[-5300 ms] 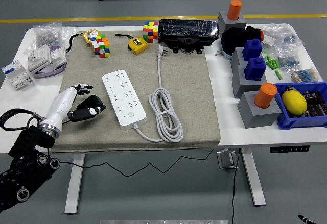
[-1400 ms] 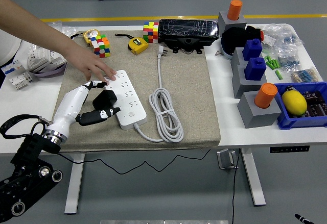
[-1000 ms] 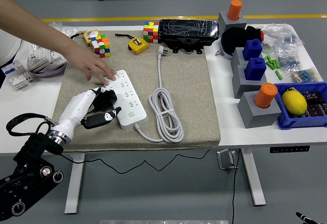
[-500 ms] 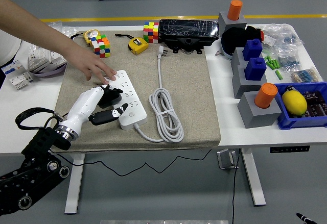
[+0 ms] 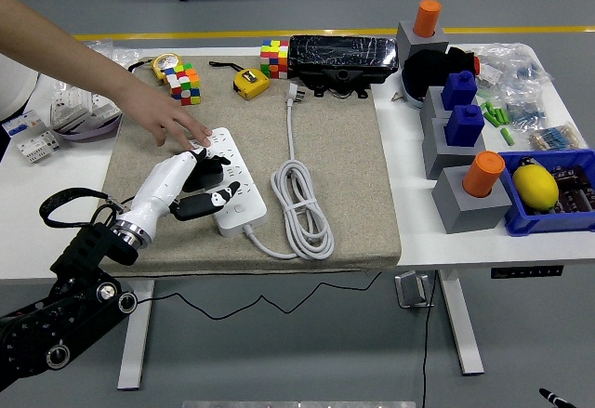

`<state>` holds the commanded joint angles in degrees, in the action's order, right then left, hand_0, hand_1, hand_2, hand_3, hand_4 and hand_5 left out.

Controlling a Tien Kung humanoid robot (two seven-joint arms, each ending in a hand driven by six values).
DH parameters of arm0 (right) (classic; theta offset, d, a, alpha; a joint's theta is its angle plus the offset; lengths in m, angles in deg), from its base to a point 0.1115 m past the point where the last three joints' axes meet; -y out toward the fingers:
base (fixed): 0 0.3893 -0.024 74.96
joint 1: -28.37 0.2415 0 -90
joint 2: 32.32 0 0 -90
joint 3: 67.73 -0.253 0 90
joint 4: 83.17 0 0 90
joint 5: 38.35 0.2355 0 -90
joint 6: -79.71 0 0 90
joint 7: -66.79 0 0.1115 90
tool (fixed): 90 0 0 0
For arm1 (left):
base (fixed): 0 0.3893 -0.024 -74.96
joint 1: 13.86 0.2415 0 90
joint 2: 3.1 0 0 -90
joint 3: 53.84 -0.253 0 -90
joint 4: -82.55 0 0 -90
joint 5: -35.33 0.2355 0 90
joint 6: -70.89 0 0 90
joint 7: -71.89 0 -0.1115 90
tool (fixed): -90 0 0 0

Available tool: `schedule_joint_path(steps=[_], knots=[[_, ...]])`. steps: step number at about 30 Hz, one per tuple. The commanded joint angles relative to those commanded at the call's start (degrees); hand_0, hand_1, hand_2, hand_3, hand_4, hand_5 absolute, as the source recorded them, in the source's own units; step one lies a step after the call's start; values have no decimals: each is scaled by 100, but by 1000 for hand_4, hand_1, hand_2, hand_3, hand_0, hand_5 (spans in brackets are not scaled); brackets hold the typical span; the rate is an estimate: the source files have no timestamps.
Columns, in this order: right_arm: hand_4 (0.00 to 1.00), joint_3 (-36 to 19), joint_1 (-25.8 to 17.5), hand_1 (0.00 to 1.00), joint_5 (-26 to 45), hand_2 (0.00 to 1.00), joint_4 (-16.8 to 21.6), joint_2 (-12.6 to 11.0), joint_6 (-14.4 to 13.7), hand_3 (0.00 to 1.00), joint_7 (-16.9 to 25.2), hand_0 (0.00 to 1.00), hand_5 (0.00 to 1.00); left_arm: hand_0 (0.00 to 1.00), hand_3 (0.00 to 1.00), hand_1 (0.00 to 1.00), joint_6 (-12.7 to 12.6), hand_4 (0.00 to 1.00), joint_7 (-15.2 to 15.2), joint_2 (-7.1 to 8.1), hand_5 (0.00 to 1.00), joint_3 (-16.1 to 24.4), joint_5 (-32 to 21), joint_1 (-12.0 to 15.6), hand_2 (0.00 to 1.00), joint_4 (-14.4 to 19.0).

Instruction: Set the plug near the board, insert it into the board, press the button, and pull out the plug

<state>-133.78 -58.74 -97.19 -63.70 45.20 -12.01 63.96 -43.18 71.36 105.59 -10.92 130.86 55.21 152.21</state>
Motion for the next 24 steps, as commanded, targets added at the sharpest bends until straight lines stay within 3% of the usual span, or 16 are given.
schedule_joint_path(steps=[24], knots=[[981, -13, 5, 646, -3, 639, 3, 11, -5, 560, 4, 649, 547, 778, 665, 779, -21, 720, -22, -38, 492, 131, -29, 12, 751, 10]])
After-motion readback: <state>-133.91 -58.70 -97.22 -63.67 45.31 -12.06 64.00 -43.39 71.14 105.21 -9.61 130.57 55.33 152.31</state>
